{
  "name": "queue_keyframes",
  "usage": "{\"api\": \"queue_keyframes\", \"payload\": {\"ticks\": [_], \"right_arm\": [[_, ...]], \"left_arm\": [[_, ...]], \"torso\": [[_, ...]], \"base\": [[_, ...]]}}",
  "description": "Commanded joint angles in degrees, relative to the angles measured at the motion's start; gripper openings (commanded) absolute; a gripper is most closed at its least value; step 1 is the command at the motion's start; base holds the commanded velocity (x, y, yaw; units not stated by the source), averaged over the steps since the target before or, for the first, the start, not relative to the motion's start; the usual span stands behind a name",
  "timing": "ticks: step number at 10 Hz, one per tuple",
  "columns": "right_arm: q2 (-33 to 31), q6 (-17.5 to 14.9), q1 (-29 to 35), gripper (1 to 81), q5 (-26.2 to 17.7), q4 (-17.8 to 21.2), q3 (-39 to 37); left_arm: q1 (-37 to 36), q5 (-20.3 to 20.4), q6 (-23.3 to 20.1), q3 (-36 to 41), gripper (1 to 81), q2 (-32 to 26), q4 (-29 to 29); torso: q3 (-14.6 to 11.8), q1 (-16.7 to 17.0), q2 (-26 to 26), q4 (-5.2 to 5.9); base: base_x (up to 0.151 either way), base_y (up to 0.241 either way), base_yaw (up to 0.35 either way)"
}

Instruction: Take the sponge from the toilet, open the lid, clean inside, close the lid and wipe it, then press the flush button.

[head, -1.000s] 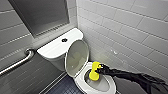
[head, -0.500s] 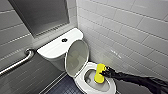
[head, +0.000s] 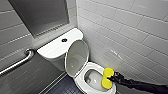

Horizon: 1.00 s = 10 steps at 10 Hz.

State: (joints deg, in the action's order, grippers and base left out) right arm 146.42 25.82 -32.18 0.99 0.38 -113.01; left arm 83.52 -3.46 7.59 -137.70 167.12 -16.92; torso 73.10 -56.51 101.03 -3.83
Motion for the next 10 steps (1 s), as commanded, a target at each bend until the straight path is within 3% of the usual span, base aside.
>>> {"api": "queue_keyframes", "payload": {"ticks": [1, 5, 10], "right_arm": [[-6.0, 1.4, 0.9, 1.0, 0.3, 0.2, 5.7], [-12.4, 2.0, -5.6, 1.0, 2.5, 0.2, 14.1], [-19.2, 1.7, -18.8, 1.0, 4.4, -0.5, 21.4]], "left_arm": [[1.4, -4.0, 0.0, 1.8, 81.1, 0.9, 0.7], [1.8, -3.7, -0.1, 1.8, 81.1, 1.0, 0.7], [1.9, -3.5, -0.2, 1.6, 81.1, 1.0, 0.5]], "torso": [[0.0, 0.0, 0.0, 0.00], [0.0, 0.0, 0.0, 0.00], [0.0, 0.0, 0.0, 0.00]], "base": [[0.000, 0.000, 0.000], [0.000, 0.000, 0.000], [0.000, 0.000, 0.000]]}}
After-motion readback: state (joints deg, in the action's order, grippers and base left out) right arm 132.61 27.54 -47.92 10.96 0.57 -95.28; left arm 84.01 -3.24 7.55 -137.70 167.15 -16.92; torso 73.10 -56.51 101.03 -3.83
